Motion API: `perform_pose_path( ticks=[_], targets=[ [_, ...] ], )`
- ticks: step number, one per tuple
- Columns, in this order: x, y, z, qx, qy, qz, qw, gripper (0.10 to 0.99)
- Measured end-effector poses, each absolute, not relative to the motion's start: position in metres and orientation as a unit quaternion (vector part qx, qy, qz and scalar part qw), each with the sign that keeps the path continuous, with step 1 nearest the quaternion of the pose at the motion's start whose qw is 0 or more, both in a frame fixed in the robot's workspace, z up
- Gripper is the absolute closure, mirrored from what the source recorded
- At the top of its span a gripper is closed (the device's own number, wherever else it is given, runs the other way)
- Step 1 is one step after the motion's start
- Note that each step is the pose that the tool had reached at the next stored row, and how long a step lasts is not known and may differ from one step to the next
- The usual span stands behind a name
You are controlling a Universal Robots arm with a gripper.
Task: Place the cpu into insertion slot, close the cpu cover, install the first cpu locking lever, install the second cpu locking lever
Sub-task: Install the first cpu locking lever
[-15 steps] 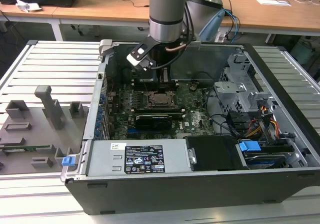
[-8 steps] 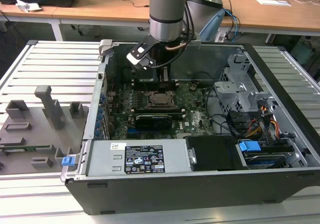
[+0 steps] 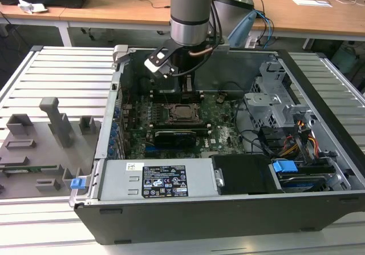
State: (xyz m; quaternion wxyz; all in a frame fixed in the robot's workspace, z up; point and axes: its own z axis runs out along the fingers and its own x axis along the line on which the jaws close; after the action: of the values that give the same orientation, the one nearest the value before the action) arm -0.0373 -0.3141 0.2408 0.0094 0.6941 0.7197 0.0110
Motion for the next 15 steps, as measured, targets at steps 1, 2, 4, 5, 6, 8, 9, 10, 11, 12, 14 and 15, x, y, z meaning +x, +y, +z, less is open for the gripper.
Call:
perform_pose_path(
  ticks=[1, 2, 4, 5, 6, 8, 9, 10, 11, 12, 14, 15],
  targets=[
    [-0.0373, -0.3141, 0.2410, 0.694, 0.720, 0.011, 0.009, 0.980],
    [-0.0373, -0.3141, 0.2413, 0.694, 0.720, 0.011, 0.009, 0.980],
    [-0.0374, -0.3141, 0.2417, 0.694, 0.720, 0.011, 0.009, 0.980],
    [-0.0373, -0.3141, 0.2421, 0.694, 0.720, 0.011, 0.009, 0.980],
    [-0.0373, -0.3141, 0.2424, 0.694, 0.720, 0.011, 0.009, 0.980],
    [-0.0373, -0.3141, 0.2435, 0.694, 0.719, 0.011, 0.009, 0.980],
    [-0.0373, -0.3141, 0.2439, 0.694, 0.719, 0.011, 0.009, 0.980],
    [-0.0373, -0.3141, 0.2442, 0.694, 0.719, 0.011, 0.009, 0.980],
    [-0.0373, -0.3141, 0.2446, 0.695, 0.719, 0.011, 0.009, 0.980],
    [-0.0373, -0.3141, 0.2449, 0.695, 0.719, 0.011, 0.009, 0.980],
    [-0.0373, -0.3141, 0.2460, 0.695, 0.719, 0.011, 0.009, 0.980],
    [-0.0373, -0.3141, 0.2464, 0.695, 0.719, 0.011, 0.009, 0.980]
  ],
)
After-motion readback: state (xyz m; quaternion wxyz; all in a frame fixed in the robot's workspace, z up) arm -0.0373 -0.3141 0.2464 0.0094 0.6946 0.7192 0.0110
